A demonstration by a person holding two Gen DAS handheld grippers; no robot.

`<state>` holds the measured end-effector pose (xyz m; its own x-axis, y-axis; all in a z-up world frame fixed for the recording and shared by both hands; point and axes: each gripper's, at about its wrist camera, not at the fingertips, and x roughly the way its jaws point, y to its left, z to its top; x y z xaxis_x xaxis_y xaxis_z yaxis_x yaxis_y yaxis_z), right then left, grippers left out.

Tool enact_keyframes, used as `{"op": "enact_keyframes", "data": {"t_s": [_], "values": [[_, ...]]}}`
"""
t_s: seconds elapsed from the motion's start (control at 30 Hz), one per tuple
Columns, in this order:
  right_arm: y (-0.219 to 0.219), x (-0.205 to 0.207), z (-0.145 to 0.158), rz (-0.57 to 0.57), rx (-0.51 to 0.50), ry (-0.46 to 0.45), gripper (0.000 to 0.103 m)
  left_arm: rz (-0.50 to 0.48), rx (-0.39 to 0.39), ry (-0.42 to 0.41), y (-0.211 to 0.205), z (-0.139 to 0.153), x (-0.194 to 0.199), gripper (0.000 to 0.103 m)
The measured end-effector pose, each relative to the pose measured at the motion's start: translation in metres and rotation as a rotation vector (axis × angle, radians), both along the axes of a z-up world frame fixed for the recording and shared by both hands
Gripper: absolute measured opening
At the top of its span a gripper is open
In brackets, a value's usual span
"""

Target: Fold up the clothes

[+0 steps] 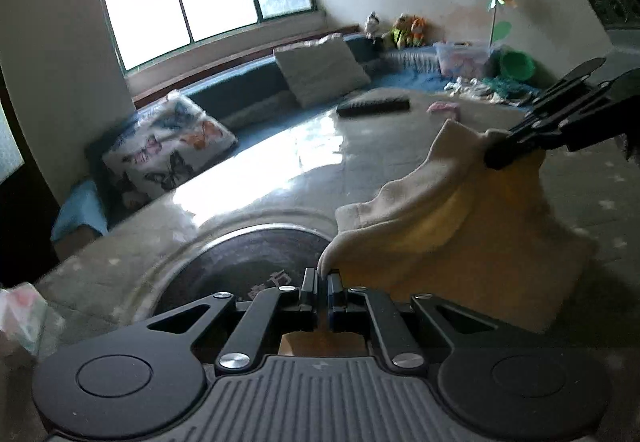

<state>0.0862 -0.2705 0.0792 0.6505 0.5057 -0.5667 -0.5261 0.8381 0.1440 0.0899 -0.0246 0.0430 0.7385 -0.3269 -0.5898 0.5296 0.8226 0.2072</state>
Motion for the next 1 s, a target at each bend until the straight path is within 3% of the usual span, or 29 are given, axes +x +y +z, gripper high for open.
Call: {"op": "enact_keyframes", "data": {"t_s": [0.13,0.2,0.3,0.47,0.6,0.73,1.0], "values": [[0.001,0.03,-0.033,-0.046,0.006,0.073,0.005,0.035,0.005,0.063,-0.002,-0.027,0.026,0.005],[-0.001,0.04,-0.049,-0.077,0.015,0.103,0.007,0.045,0.028,0.075,-0.003,-0.039,0.032,0.011],[-0.003,0.05,-0.071,-0.127,0.029,0.138,0.016,0.073,0.027,0.082,0.0,-0.042,0.037,0.017],[-0.01,0.042,-0.062,-0.172,0.02,0.097,0.018,0.116,-0.019,0.045,0.008,-0.022,0.037,0.017],[-0.001,0.035,-0.047,-0.133,0.026,0.065,0.018,0.072,-0.072,0.062,-0.003,-0.006,0.033,0.017],[0.018,0.043,-0.05,-0.095,0.016,0.083,0.018,0.017,-0.078,0.118,-0.025,-0.01,0.037,0.018],[0.041,0.063,-0.073,-0.101,-0.06,0.132,0.017,0.041,-0.05,0.199,-0.042,-0.033,0.06,0.02]]}}
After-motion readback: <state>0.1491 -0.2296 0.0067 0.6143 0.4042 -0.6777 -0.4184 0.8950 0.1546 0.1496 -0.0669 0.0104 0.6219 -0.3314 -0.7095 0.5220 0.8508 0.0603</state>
